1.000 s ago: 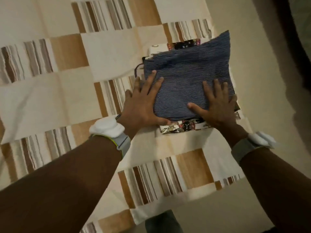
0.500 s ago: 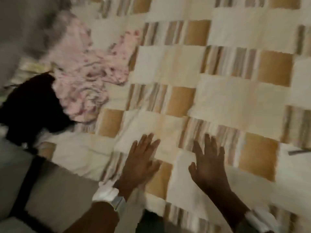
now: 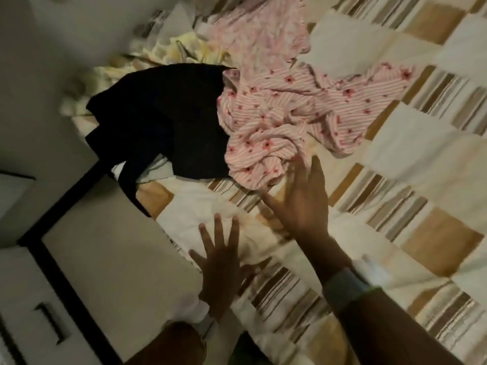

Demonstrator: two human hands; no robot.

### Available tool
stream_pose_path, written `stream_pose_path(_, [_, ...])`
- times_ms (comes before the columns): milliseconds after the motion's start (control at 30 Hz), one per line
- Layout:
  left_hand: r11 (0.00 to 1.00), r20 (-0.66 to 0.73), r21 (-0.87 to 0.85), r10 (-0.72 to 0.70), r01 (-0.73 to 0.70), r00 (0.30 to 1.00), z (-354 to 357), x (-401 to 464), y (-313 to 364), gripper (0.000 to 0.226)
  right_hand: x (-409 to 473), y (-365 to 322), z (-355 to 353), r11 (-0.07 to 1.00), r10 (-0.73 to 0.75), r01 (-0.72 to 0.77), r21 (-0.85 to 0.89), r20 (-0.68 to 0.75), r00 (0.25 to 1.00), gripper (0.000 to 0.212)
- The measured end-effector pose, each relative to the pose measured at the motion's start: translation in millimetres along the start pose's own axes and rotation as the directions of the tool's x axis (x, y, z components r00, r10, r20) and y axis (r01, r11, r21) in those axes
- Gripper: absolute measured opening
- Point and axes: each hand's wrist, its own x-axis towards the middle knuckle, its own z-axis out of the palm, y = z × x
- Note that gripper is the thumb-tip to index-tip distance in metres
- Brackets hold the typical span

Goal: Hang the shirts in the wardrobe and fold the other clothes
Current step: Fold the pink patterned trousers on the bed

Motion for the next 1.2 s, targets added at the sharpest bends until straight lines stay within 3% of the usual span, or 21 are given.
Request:
stream_pose_path(100, [1.0, -0.004, -0.028, 0.002, -0.002, 1.0, 1, 3, -2, 0.132, 67, -35, 10, 0.958, -0.095, 0.126, -0.258, 0.13, 0.987, 0.138])
stream_pose_path(133, [1.0, -0.004, -0.026, 0.001, -0.001, 1.0, 2, 4, -2, 0.132, 78, -41, 15, 0.939, -0.118, 0.168, -0.3, 0.178, 0.977, 0.133])
stream_pose_path(267, [0.999, -0.018, -0.047, 0.0, -0.001, 1.0, 1, 5, 1, 0.128, 90, -29, 8, 0.927, -0.147, 0.22, -0.305, 0.243, 0.959, 0.07])
stream_pose_path(500, [0.993, -0.002, -0.118, 0.002, -0.002, 1.0, -15, 1, 3, 0.13, -67, 43, -12, 0.986, 0.023, 0.046, -0.16, 0.404, 0.914, 0.065])
stream_pose_path(600, [0.991, 0.143, -0.116, -0.055, 0.072, 0.988, -26, -19, 10, 0.113, -150, 83, -15, 0.988, 0.147, -0.107, -0.112, 0.468, 0.872, 0.069])
stream_pose_path(700, [0.967, 0.132, -0.255, 0.015, 0.019, 0.991, -36, -69, 45, 0.09, -221, 114, -44, 0.96, 0.267, -0.272, -0.068, 0.519, 0.812, 0.071])
stream_pose_path(767, [0.849, 0.136, -0.528, 0.06, 0.021, 0.989, -34, -107, 76, 0.096, -250, 121, -64, 0.942, 0.293, -0.334, -0.023, 0.539, 0.789, 0.054])
stream_pose_path(833, [0.612, 0.333, -0.742, -0.018, 0.274, 0.943, -34, -147, 108, 0.096, -275, 124, -90, 0.977, 0.19, -0.212, -0.015, 0.513, 0.837, 0.052])
stream_pose_path(900, [0.312, 0.511, -0.807, -0.058, 0.502, 0.858, -60, -198, 140, 0.078, -304, 127, -130, 1.0, 0.015, -0.024, 0.016, 0.404, 0.915, 0.056])
stream_pose_path(933, [0.117, 0.571, -0.813, -0.039, 0.571, 0.82, -62, -216, 148, 0.075, -316, 128, -147, 0.996, -0.087, 0.076, 0.044, 0.339, 0.937, 0.048])
stream_pose_path(967, [-0.056, 0.621, -0.782, 0.019, 0.621, 0.784, -71, -235, 156, 0.065, -327, 131, -162, 0.981, -0.194, 0.193, 0.031, 0.277, 0.941, 0.037])
stream_pose_path(1033, [-0.271, 0.634, -0.693, 0.211, 0.668, 0.744, -94, -269, 169, 0.044, -347, 125, -207, 0.913, -0.378, 0.4, -0.076, 0.209, 0.902, 0.024])
stream_pose_path(1100, [-0.331, 0.585, -0.69, 0.268, 0.643, 0.766, -127, -300, 179, 0.047, -372, 119, -256, 0.875, -0.45, 0.468, -0.127, 0.143, 0.881, 0.02])
stream_pose_path(1133, [-0.34, 0.525, -0.738, 0.253, 0.583, 0.813, -135, -305, 182, 0.052, -381, 123, -270, 0.877, -0.455, 0.464, -0.123, 0.096, 0.885, 0.019])
stream_pose_path(1200, [-0.288, 0.394, -0.851, 0.204, 0.44, 0.896, -158, -316, 187, 0.059, -404, 132, -289, 0.899, -0.431, 0.434, -0.057, 0.056, 0.901, 0.022])
